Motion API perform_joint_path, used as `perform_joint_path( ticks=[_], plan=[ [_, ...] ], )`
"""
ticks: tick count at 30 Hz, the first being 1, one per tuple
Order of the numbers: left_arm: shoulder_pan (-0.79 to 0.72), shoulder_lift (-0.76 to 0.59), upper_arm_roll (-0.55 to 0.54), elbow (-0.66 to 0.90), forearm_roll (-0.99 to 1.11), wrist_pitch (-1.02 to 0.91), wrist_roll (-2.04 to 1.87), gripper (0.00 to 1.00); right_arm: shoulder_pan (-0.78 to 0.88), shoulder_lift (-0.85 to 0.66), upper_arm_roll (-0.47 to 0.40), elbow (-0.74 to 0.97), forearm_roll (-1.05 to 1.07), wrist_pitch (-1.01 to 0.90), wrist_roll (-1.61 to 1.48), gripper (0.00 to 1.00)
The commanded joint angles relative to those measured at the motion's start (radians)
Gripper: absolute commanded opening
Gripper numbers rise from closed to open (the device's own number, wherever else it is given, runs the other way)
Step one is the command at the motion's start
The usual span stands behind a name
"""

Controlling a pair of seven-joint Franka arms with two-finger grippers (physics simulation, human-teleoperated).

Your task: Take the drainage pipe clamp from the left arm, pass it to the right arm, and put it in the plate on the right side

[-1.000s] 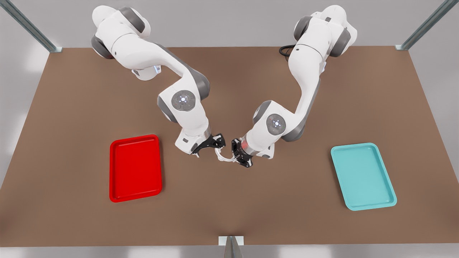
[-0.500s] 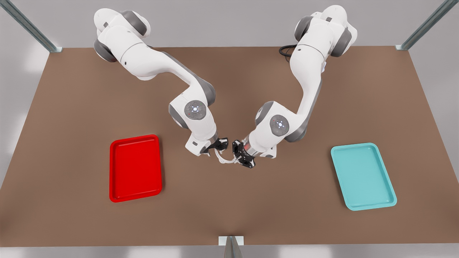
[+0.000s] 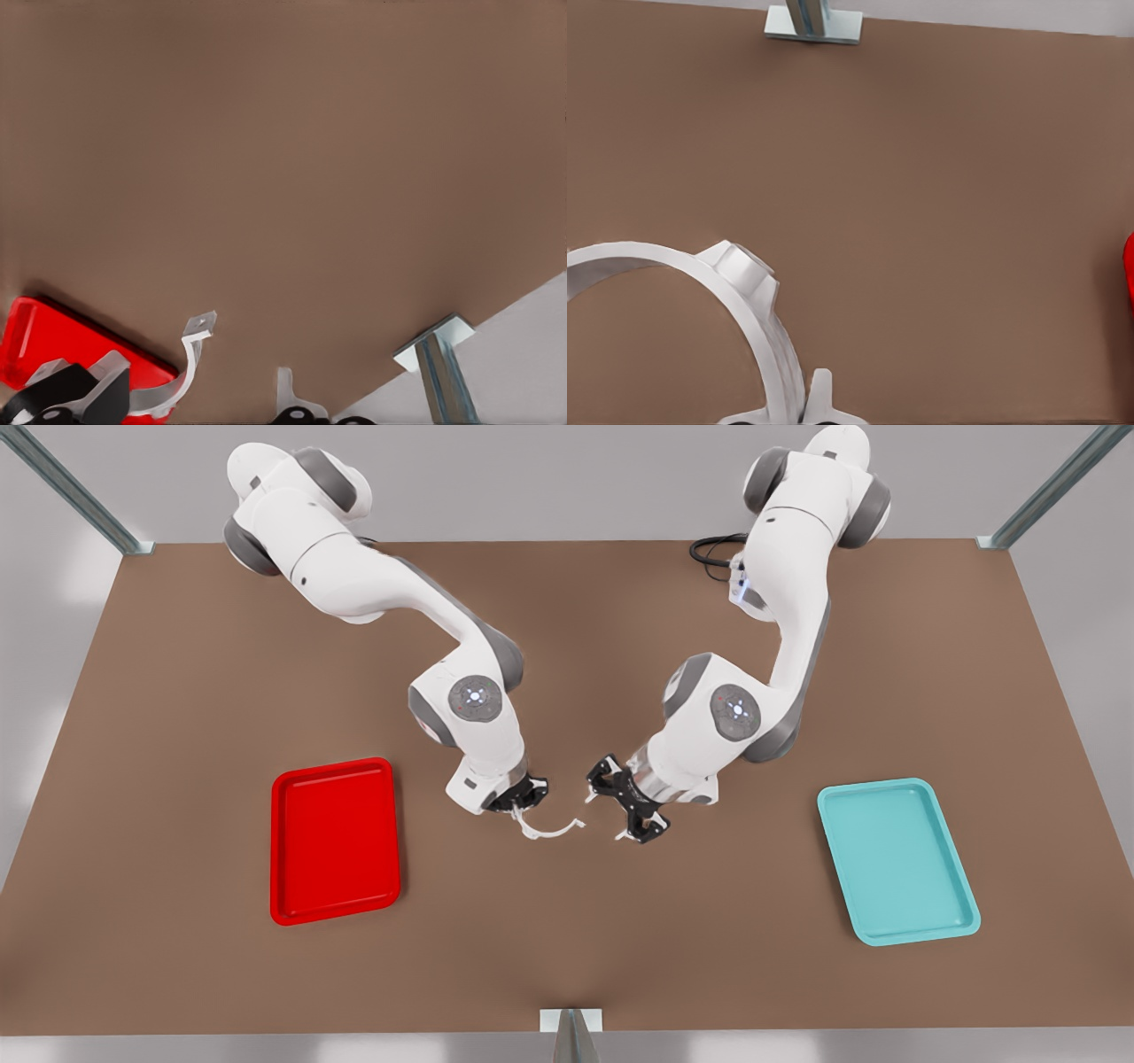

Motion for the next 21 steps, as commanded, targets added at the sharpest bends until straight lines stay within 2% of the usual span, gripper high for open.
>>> perform_joint_path(
  ticks=[1, 3, 4, 5, 6, 9, 10, 11, 12, 13, 15, 21],
  plan=[
    [0.074, -0.028, 0.0, 0.001, -0.096, -0.261, 0.322, 1.0, -0.088, -0.045, 0.011, -0.115, -0.047, 0.075, 0.019, 0.21],
    [0.191, -0.032, 0.006, 0.001, -0.082, -0.412, 0.795, 1.0, -0.219, -0.083, 0.044, -0.224, -0.052, 0.12, -0.073, 0.21],
    [0.24, -0.04, 0.007, 0.001, 0.03, -0.455, 1.159, 1.0, -0.351, -0.084, 0.121, -0.269, -0.052, 0.118, -0.088, 0.21],
    [0.274, -0.04, 0.01, 0.001, 0.099, -0.465, 1.413, 1.0, -0.429, -0.083, 0.147, -0.29, -0.052, 0.118, -0.131, 0.21],
    [0.311, -0.043, 0.018, 0.001, 0.117, -0.467, 1.55, 1.0, -0.464, -0.083, 0.149, -0.295, -0.052, 0.117, -0.156, 0.21],
    [0.484, -0.149, 0.018, -0.001, 0.182, -0.626, 2.578, 1.0, -0.602, -0.082, 0.161, -0.325, -0.052, 0.111, -0.235, 0.21],
    [0.516, -0.23, 0.02, -0.036, 0.185, -0.616, 2.681, 1.0, -0.656, -0.076, 0.176, -0.353, -0.052, 0.12, -0.257, 0.21],
    [0.487, -0.395, 0.017, -0.239, 0.275, -0.463, 2.685, 1.0, -0.683, -0.076, 0.183, -0.364, -0.052, 0.12, -0.264, 0.21],
    [0.461, -0.449, 0.015, -0.311, 0.327, -0.421, 2.711, 1.0, -0.745, -0.074, 0.213, -0.391, -0.05, 0.12, -0.307, 0.21],
    [0.467, -0.457, 0.013, -0.312, 0.327, -0.425, 2.878, 1.0, -0.805, -0.074, 0.252, -0.433, -0.05, 0.12, -0.334, 0.21],
    [0.463, -0.436, 0.015, -0.291, 0.33, -0.429, 2.842, 1.0, -0.875, -0.074, 0.296, -0.494, -0.05, 0.112, -0.363, 0.21],
    [0.42, -0.417, 0.013, -0.285, 0.41, -0.429, 2.638, 1.0, -0.901, 0.013, 0.264, -0.506, -0.104, 0.167, -0.363, 0.21]
  ],
)
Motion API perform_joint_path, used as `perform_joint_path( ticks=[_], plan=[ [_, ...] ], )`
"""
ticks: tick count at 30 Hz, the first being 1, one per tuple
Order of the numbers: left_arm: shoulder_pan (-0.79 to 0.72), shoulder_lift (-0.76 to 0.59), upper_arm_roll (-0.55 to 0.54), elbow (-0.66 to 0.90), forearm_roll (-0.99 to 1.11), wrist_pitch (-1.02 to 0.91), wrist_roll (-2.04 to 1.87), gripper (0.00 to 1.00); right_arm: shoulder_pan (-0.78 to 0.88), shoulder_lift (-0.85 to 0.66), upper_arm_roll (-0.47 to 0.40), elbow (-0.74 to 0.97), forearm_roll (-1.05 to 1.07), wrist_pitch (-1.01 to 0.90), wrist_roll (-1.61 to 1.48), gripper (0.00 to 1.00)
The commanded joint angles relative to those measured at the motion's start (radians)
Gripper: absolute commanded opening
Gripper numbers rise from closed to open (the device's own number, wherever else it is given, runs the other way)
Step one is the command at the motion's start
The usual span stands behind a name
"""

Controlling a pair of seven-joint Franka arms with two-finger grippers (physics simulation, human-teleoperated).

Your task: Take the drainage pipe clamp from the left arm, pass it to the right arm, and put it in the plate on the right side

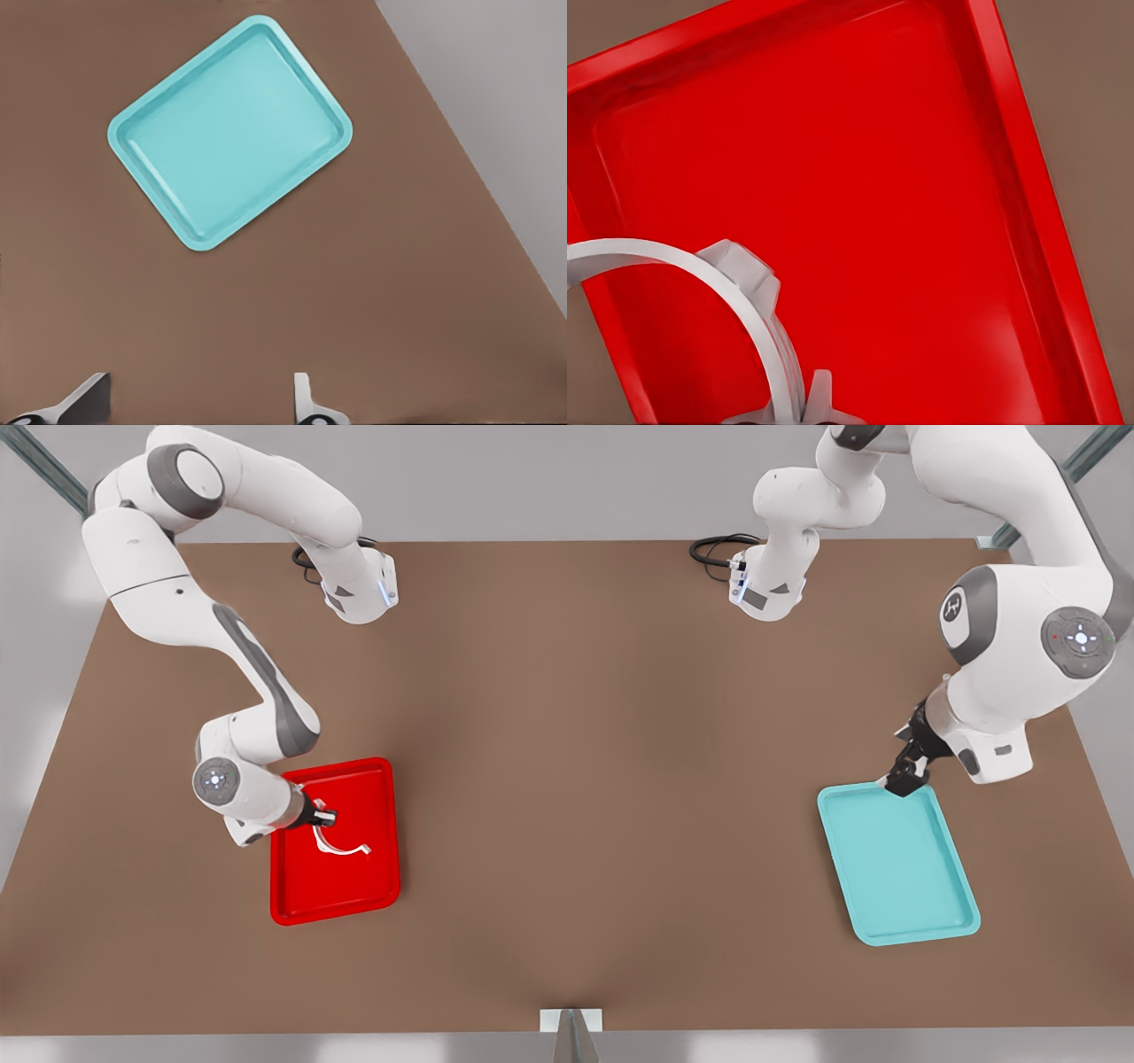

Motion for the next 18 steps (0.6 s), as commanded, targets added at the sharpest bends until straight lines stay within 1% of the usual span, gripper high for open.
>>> perform_joint_path(
  ticks=[1, 4, 5, 6, 7, 9, 10, 12, 13, 14, 15, 17, 18],
  plan=[
    [-0.008, 0.009, 0.0, 0.001, 0.027, -0.002, 0.984, 1.0, -0.003, 0.022, -0.01, 0.002, -0.038, 0.049, -0.158, 0.21],
    [-0.02, 0.057, 0.0, 0.03, 0.024, -0.02, 0.984, 1.0, -0.002, 0.058, -0.04, 0.004, -0.089, 0.092, -0.152, 0.21],
    [-0.02, 0.06, 0.0, 0.04, 0.026, -0.02, 0.987, 1.0, 0.0, 0.058, -0.042, 0.004, -0.09, 0.099, -0.152, 0.65],
    [-0.02, 0.06, 0.0, 0.042, 0.026, -0.02, 0.987, 1.0, 0.0, 0.058, -0.042, 0.009, -0.09, 0.1, -0.149, 0.97],
    [-0.02, 0.072, 0.0, 0.047, 0.027, -0.017, 0.987, 1.0, 0.0, 0.058, -0.042, 0.009, -0.09, 0.1, -0.149, 1.0],
    [-0.022, 0.106, -0.002, 0.085, 0.027, -0.02, 0.987, 1.0, 0.008, 0.058, -0.042, 0.03, -0.123, 0.091, -0.149, 1.0],
    [-0.022, 0.109, -0.003, 0.085, 0.027, -0.022, 0.987, 1.0, 0.009, 0.049, -0.027, 0.05, -0.127, 0.083, -0.151, 1.0],
    [-0.022, 0.111, -0.003, 0.089, 0.027, -0.02, 0.987, 1.0, 0.003, 0.036, 0.11, 0.257, -0.129, -0.15, -0.158, 1.0],
    [-0.022, 0.111, -0.003, 0.093, 0.027, -0.02, 0.987, 1.0, -0.002, 0.036, 0.173, 0.337, -0.129, -0.21, -0.187, 1.0],
    [-0.022, 0.111, -0.003, 0.094, 0.027, -0.02, 0.987, 1.0, -0.006, 0.036, 0.213, 0.433, -0.129, -0.237, -0.259, 1.0],
    [-0.022, 0.111, -0.003, 0.094, 0.027, -0.02, 0.989, 1.0, -0.023, 0.035, 0.292, 0.521, -0.129, -0.338, -0.284, 1.0],
    [-0.022, 0.118, -0.005, 0.094, 0.027, -0.02, 0.989, 1.0, -0.115, 0.015, 0.484, 0.539, -0.135, -0.43, -0.279, 1.0],
    [-0.022, 0.12, -0.005, 0.094, 0.027, -0.02, 0.99, 1.0, -0.121, -0.001, 0.513, 0.544, -0.135, -0.52, -0.279, 1.0]
  ],
)
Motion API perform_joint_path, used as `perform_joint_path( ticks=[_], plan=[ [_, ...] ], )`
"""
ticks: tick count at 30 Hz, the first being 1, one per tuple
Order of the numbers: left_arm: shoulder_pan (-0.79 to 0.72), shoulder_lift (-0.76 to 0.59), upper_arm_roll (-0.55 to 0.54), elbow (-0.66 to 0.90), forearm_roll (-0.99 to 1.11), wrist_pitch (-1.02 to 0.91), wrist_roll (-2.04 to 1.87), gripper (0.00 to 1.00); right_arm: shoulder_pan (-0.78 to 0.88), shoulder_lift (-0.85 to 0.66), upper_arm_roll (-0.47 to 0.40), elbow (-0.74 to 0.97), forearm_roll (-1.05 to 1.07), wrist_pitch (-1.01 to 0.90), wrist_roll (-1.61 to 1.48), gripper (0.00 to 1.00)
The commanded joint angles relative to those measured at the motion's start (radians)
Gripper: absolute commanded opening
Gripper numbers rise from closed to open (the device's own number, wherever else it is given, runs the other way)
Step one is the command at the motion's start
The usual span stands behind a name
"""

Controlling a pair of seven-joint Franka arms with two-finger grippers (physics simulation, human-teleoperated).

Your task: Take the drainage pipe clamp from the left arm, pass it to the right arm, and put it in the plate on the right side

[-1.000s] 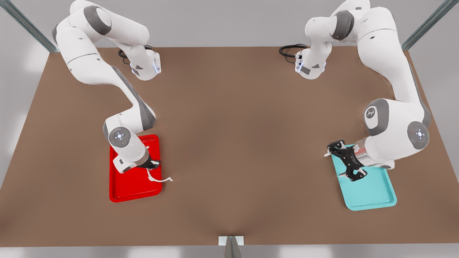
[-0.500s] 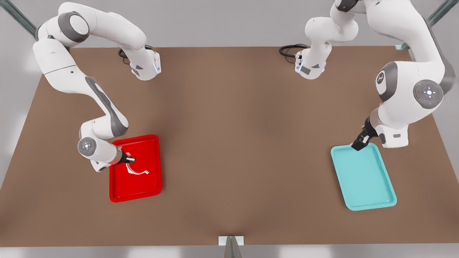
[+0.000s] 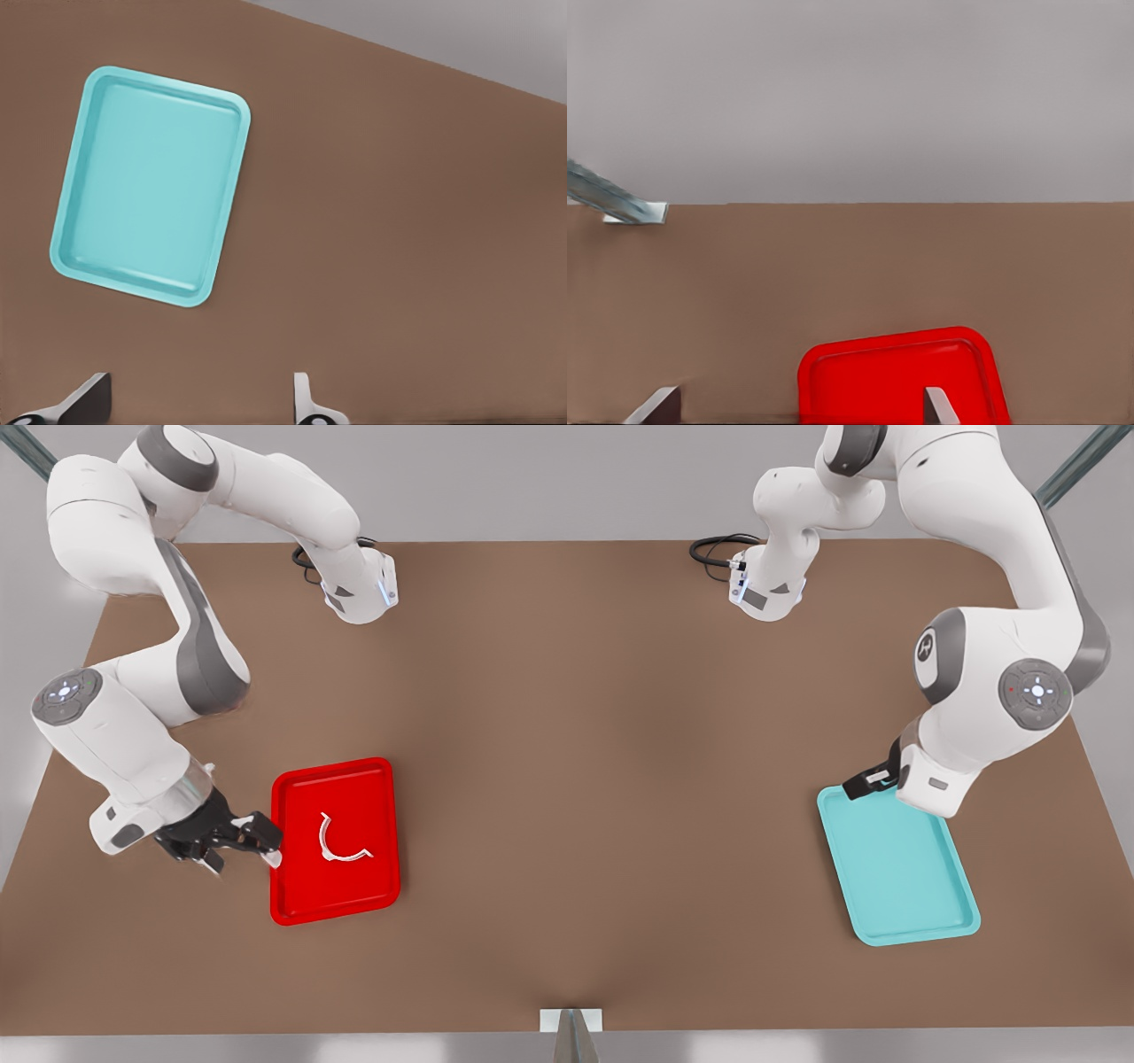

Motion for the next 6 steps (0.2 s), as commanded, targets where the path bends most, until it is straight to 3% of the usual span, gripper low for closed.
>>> perform_joint_path(
  ticks=[1, 2, 3, 4, 5, 6],
  plan=[
    [-0.001, 0.001, 0.0, 0.0, 0.001, -0.002, 0.366, 1.0, -0.048, -0.012, 0.087, 0.009, -0.004, -0.311, -0.158, 1.0],
    [-0.001, 0.001, 0.0, 0.0, 0.001, 0.0, 0.366, 1.0, -0.099, -0.134, 0.064, -0.043, 0.076, -0.311, -0.269, 1.0],
    [-0.001, 0.001, 0.0, 0.0, 0.001, 0.0, 0.367, 1.0, -0.088, -0.246, -0.02, -0.047, 0.202, -0.299, -0.295, 1.0],
    [0.0, 0.001, -0.005, 0.0, 0.001, 0.0, 0.367, 1.0, 0.167, -0.361, -0.311, -0.047, 0.266, -0.319, -0.298, 1.0],
    [0.0, 0.001, -0.007, 0.0, 0.001, -0.002, 0.367, 1.0, 0.445, -0.473, -0.664, -0.047, 0.432, -0.403, -0.3, 1.0],
    [0.0, 0.002, -0.007, 0.0, 0.001, 0.0, 0.367, 1.0, 0.726, -0.518, -0.98, -0.047, 0.452, -0.477, -0.3, 1.0]
  ],
)
